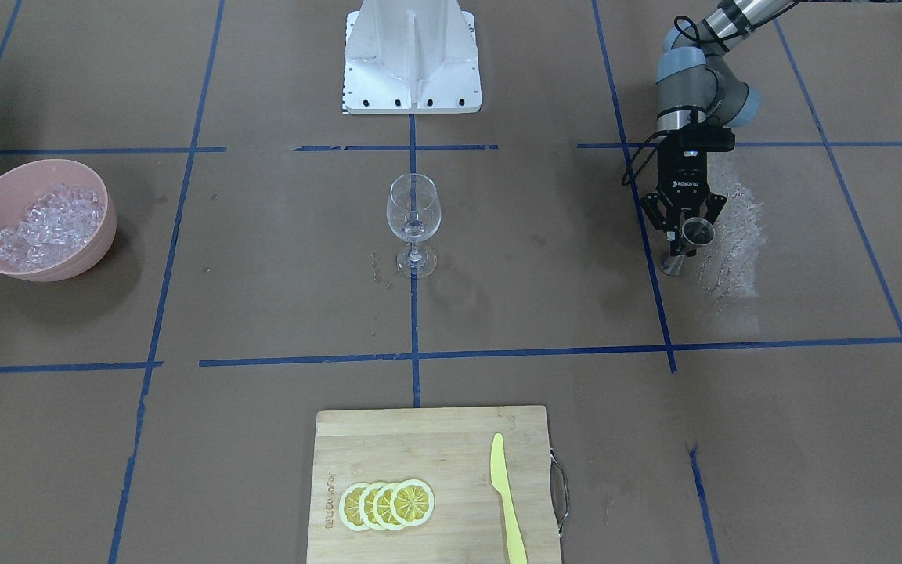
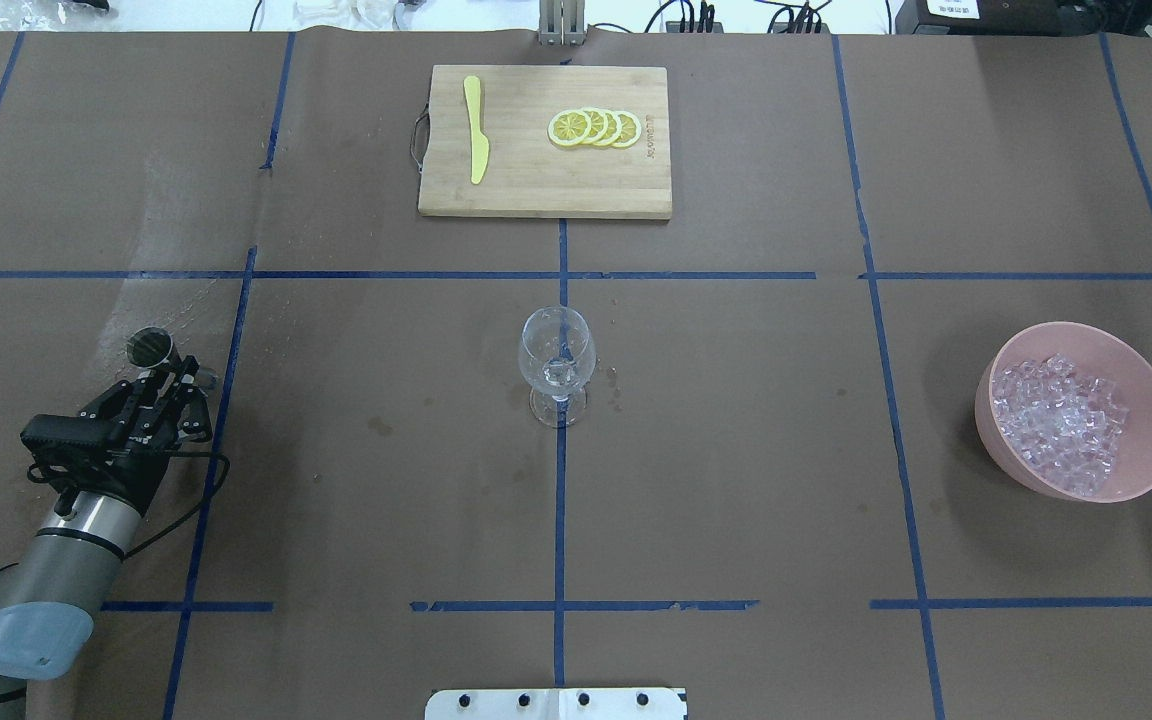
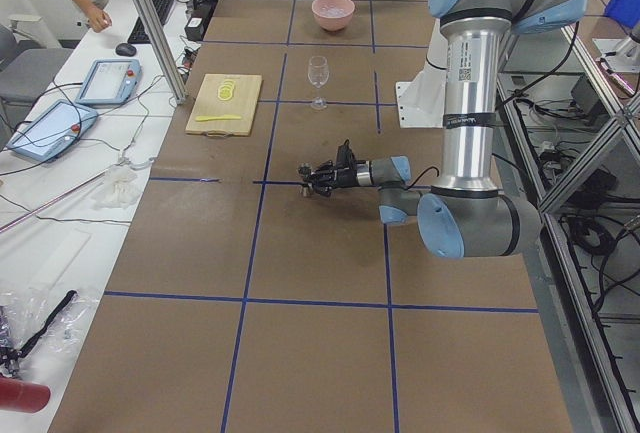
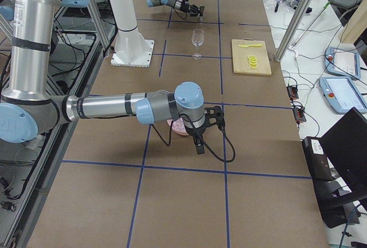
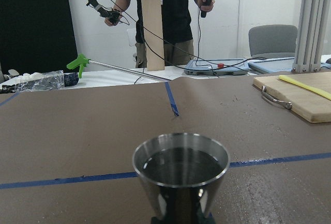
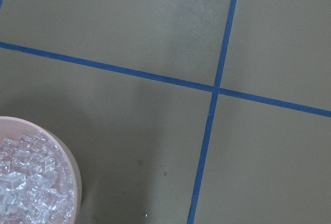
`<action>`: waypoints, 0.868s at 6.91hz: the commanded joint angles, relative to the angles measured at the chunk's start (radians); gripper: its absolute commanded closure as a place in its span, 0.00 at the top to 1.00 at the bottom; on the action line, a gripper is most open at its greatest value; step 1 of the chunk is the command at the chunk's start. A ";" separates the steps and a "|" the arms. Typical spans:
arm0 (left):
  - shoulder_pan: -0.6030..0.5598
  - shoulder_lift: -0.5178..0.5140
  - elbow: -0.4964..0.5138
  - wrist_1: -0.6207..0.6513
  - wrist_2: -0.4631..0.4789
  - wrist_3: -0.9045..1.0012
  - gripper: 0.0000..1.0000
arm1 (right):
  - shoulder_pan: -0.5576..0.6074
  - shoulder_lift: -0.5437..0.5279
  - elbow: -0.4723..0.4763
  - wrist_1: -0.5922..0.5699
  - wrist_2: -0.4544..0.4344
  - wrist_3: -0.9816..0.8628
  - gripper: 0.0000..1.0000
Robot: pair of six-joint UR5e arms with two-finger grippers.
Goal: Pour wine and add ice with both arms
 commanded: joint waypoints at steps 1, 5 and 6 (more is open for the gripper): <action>-0.001 0.001 -0.004 -0.005 0.003 0.002 0.00 | 0.000 0.001 0.001 0.000 0.000 0.000 1.00; -0.003 0.012 -0.047 -0.040 0.005 0.060 0.00 | 0.000 0.001 0.001 0.000 0.000 0.000 1.00; -0.003 0.012 -0.047 -0.105 0.006 0.124 0.00 | 0.000 -0.001 0.000 0.000 0.000 0.000 1.00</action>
